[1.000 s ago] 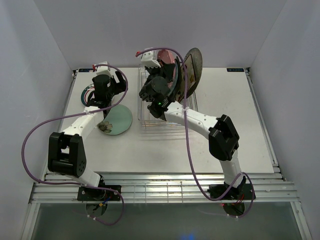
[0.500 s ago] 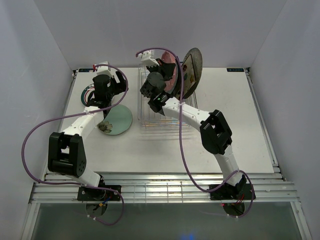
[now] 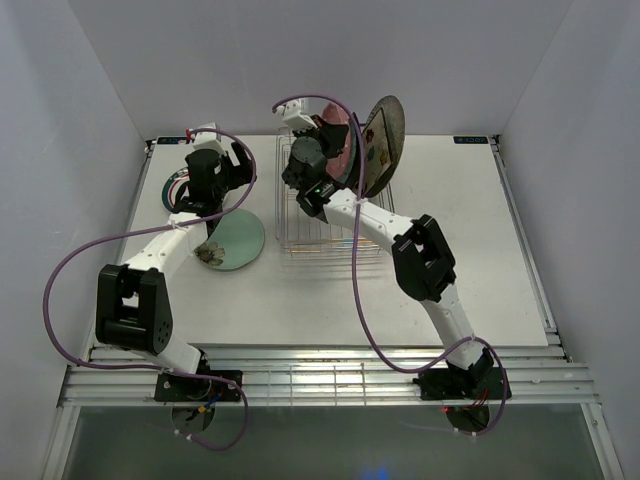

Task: Load the plates into the dish rack
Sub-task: Insert the plate into the dish rack.

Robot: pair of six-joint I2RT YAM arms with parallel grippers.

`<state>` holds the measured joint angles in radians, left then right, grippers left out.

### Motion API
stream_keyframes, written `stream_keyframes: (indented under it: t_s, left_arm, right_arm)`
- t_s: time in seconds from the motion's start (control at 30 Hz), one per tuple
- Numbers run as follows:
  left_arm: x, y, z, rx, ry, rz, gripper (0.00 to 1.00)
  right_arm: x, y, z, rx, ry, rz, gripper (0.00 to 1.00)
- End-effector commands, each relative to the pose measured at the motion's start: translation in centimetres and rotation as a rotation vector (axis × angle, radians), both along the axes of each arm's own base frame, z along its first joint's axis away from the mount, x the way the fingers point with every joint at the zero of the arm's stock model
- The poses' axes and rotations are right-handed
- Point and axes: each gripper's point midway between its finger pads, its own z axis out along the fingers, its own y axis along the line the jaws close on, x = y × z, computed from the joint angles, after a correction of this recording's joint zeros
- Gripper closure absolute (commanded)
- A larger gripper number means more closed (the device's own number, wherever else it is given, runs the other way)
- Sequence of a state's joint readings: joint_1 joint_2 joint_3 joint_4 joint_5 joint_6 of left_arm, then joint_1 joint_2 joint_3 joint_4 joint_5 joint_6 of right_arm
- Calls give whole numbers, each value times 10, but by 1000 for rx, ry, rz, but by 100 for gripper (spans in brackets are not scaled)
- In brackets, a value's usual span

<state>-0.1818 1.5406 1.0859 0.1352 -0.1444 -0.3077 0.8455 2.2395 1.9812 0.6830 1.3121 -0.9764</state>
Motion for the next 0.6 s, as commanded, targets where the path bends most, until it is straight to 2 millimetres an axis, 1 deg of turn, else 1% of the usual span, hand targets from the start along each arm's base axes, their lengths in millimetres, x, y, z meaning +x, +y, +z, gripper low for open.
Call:
stream_keyframes:
  t_s: [0.0, 0.27, 0.37, 0.5, 0.57]
  left_arm:
    - [-4, -1, 16, -8, -36, -12, 2]
    - [-3, 0, 13, -7, -32, -10, 2]
    - [-3, 0, 13, -7, -32, -10, 2]
    - [-3, -1, 12, -5, -29, -9, 2]
    - [-2, 0, 12, -6, -29, -9, 2]
  right_arm:
    - [6, -5, 48, 154, -148, 39, 92]
    - [24, -17, 31, 140, -134, 14, 92]
    - [28, -17, 23, 135, -122, 15, 92]
    - [32, -16, 17, 133, -118, 13, 92]
    - [33, -16, 18, 131, -118, 14, 92]
